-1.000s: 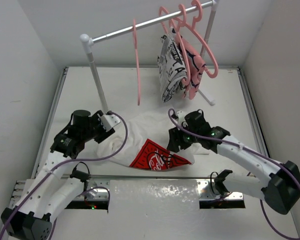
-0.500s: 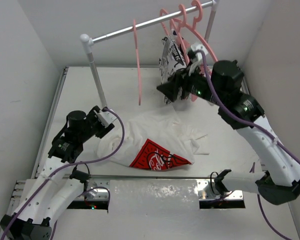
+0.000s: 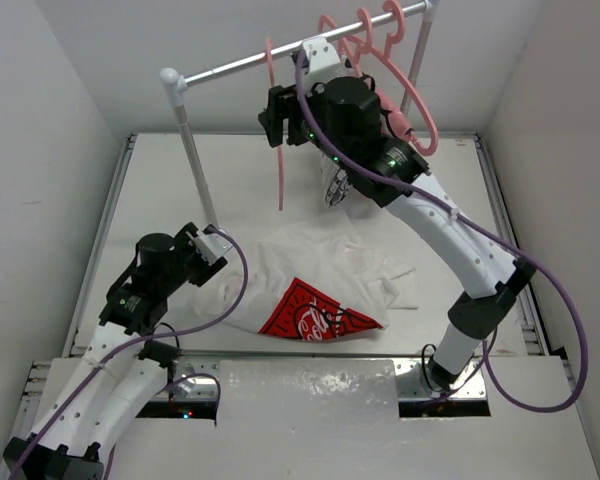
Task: Place the t-shirt on the hanger
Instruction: Pick up the hanger from the clothesline.
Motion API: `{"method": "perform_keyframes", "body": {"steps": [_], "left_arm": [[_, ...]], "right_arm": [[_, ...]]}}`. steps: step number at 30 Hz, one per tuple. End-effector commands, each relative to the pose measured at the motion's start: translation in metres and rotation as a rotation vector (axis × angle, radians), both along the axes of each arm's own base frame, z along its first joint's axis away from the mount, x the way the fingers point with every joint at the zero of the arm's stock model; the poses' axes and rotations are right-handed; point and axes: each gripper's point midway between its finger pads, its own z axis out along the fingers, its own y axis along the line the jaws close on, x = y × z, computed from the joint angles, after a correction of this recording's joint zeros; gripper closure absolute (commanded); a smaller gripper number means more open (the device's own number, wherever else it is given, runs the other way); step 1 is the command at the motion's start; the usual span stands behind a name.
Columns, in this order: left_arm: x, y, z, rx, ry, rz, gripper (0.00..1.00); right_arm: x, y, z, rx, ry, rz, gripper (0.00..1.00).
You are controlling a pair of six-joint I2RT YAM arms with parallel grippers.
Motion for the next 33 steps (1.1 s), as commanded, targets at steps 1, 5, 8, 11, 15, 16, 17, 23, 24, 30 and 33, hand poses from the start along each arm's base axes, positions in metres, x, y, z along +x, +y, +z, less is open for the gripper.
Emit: {"method": "perform_keyframes", "body": {"steps": [1, 5, 8, 11, 15, 16, 17, 23, 24, 30, 33], "left_arm": [[-0.001, 0.004, 0.003, 0.013, -0.032, 0.007, 0.42], [-0.002, 0.008, 0.001, 0.019, -0.036, 0.021, 0.42], [-0.002, 0.009, 0.0, 0.023, -0.038, 0.026, 0.42], [0.0, 0.012, -0.003, 0.036, -0.041, 0.039, 0.42], [0.0, 0.012, -0.005, 0.036, -0.039, 0.043, 0.42], [0.0, 0.012, -0.006, 0.032, -0.037, 0.045, 0.42], [0.0, 0.012, -0.006, 0.034, -0.038, 0.046, 0.42], [0.0, 0.016, -0.012, 0.046, -0.037, 0.064, 0.42], [0.0, 0.016, -0.011, 0.045, -0.038, 0.064, 0.42], [0.0, 0.016, -0.01, 0.027, -0.041, 0.073, 0.42], [0.002, 0.015, -0.007, 0.017, -0.05, 0.08, 0.42]], "right_arm": [[0.005, -0.018, 0.027, -0.044, -0.121, -0.195, 0.34], [0.013, -0.008, 0.003, -0.124, -0.107, -0.193, 0.34], [0.021, -0.001, -0.017, -0.173, -0.074, -0.192, 0.38], [0.029, -0.001, -0.035, -0.248, -0.044, -0.221, 0.41], [0.036, -0.001, -0.047, -0.278, -0.034, -0.225, 0.53], [0.038, -0.001, -0.052, -0.28, -0.022, -0.219, 0.56], [0.04, 0.001, -0.056, -0.271, -0.006, -0.214, 0.62], [0.042, -0.001, -0.065, -0.28, 0.022, -0.2, 0.89], [0.041, -0.002, -0.065, -0.283, 0.022, -0.199, 0.93], [0.036, -0.02, -0.048, -0.257, -0.021, -0.245, 1.0], [0.032, -0.028, -0.031, -0.24, -0.066, -0.264, 1.0]]}}
